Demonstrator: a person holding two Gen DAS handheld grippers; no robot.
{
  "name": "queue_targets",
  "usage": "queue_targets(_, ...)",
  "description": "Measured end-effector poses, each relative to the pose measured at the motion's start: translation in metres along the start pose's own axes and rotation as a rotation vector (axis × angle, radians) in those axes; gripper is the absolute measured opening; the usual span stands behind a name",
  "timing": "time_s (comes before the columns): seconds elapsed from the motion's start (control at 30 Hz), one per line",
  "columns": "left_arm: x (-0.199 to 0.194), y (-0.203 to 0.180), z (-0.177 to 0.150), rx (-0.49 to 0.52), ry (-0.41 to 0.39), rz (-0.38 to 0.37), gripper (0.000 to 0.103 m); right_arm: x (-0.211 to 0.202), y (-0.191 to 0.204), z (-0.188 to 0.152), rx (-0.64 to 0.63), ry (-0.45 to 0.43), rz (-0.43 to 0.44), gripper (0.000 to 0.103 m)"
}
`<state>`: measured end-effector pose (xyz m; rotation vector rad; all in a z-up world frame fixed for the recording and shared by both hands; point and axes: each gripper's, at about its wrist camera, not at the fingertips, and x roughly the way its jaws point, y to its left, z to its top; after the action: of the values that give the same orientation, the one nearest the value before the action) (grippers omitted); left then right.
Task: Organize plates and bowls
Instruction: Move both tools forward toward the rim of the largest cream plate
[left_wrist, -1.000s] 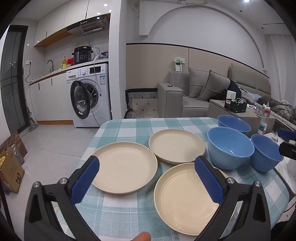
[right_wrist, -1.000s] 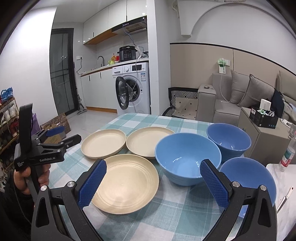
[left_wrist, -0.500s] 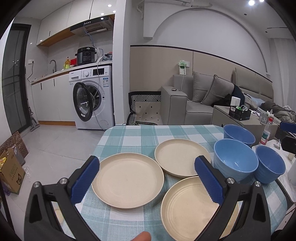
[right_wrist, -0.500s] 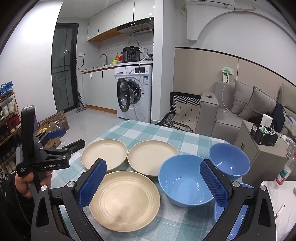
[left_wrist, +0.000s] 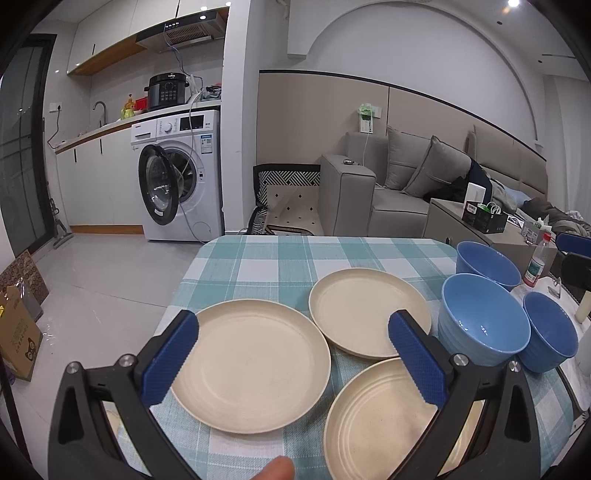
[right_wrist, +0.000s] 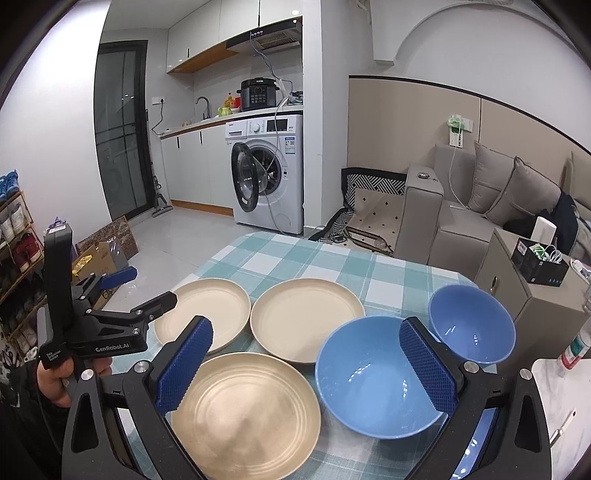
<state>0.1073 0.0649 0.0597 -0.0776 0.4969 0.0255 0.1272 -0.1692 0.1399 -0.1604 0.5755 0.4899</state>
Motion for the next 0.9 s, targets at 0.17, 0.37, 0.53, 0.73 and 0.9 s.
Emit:
queue_targets(0.17, 0.016, 0.001, 0.009, -0.005, 0.02, -0.027, 0.103, 0.015, -0.008, 0.013, 0.007, 0.027, 0.005, 0.103)
queue_targets(0.37, 0.034, -0.001, 0.021, 0.0, 0.028, -0.011, 0.103, 0.033, -0.019, 0.03, 0.022, 0.044, 0.0, 0.103)
queue_targets(0.53, 0.051, 0.001, 0.03, -0.022, 0.052, -0.018, 0.103, 0.05, -0.027, 0.041, 0.026, 0.063, -0.01, 0.103)
queue_targets(0.73, 0.064, 0.0, 0.043, 0.001, 0.058, -0.009, 0.103, 0.071, -0.038, 0.059, 0.036, 0.087, -0.025, 0.103)
queue_targets(0.9, 0.078, -0.002, 0.047, 0.008, 0.09, -0.01, 0.103, 0.088, -0.047, 0.069, 0.044, 0.118, -0.036, 0.103)
